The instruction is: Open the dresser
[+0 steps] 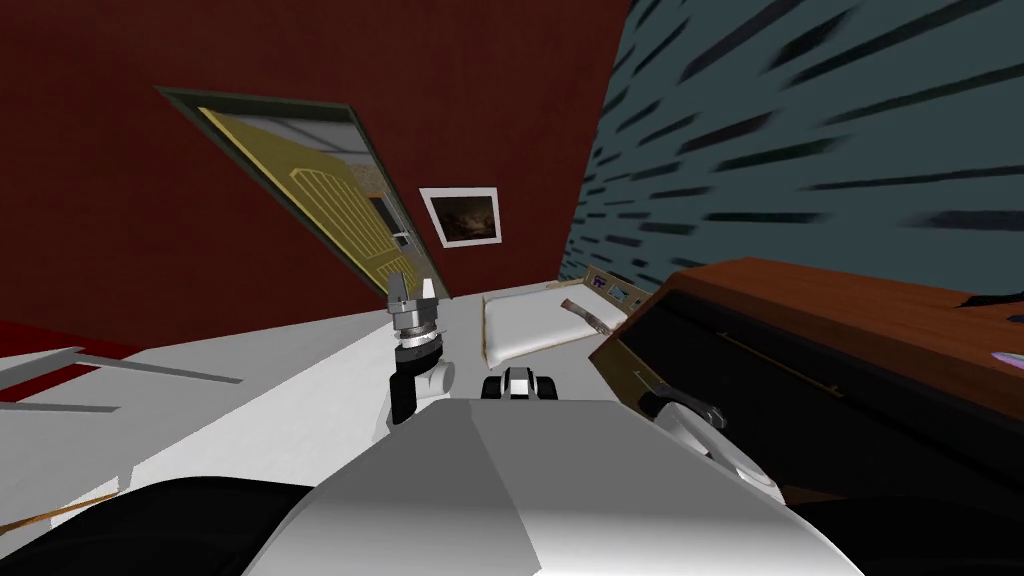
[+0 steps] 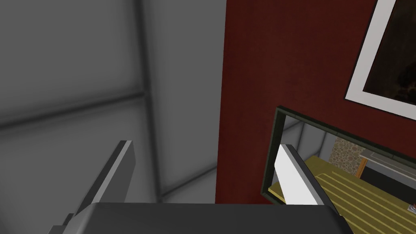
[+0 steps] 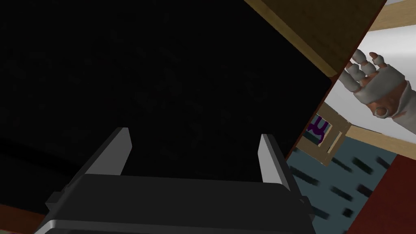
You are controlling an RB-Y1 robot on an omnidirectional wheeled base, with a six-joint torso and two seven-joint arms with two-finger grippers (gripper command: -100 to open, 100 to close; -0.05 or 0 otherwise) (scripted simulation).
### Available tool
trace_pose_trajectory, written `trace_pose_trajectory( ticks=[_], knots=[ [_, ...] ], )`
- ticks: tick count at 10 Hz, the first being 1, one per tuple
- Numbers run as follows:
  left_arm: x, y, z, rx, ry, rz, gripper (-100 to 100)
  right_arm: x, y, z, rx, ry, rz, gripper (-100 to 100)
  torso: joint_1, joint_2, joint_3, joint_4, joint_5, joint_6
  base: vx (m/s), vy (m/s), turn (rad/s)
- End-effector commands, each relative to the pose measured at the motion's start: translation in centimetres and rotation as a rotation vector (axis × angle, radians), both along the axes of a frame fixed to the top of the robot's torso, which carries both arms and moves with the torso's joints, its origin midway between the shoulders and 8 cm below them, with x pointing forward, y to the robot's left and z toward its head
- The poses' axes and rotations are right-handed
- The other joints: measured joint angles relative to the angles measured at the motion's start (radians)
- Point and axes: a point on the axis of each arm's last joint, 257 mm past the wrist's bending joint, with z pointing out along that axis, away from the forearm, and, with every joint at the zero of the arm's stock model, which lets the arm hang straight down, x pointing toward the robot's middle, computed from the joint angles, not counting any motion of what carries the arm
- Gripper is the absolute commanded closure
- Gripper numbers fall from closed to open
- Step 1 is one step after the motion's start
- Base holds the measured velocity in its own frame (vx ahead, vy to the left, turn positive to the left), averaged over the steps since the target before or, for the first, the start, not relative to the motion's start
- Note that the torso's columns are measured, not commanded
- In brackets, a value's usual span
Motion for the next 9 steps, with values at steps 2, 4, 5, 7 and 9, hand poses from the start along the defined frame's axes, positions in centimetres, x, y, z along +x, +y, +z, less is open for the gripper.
trace_pose_trajectory(
  ticks=[2,4,5,7,9],
  knots=[
    [0.0,0.0,0.0,0.0,0.0,0.0,0,-3.3,-3.1,1.3,-0.119,0.109,-0.056,-100,0.0,0.0,0.0,0.0,0.0,0.0,0.04,-0.007,0.136],
    [0.0,0.0,0.0,0.0,0.0,0.0,0,-6.7,-6.4,3.5,-0.253,0.231,-0.098,-100,0.0,0.001,0.0,0.0,0.0,0.0,0.048,-0.001,0.244],
    [0.0,0.0,0.0,0.0,0.0,0.0,0,-7.1,-6.5,3.7,-0.261,0.235,-0.112,-100,0.0,0.0,0.0,0.0,0.0,0.0,0.052,-0.013,0.103],
    [0.0,0.0,0.0,0.0,0.0,0.0,0,-9.8,-9.0,6.3,-0.385,0.339,-0.148,-100,0.0,0.001,0.0,0.0,0.0,0.001,0.054,-0.016,0.178],
    [0.0,0.0,0.0,0.0,0.0,0.0,0,-11.5,-10.2,7.9,-0.453,0.395,-0.182,-100,0.0,0.001,0.0,0.0,0.0,0.001,0.042,-0.012,0.115]
  ],
)
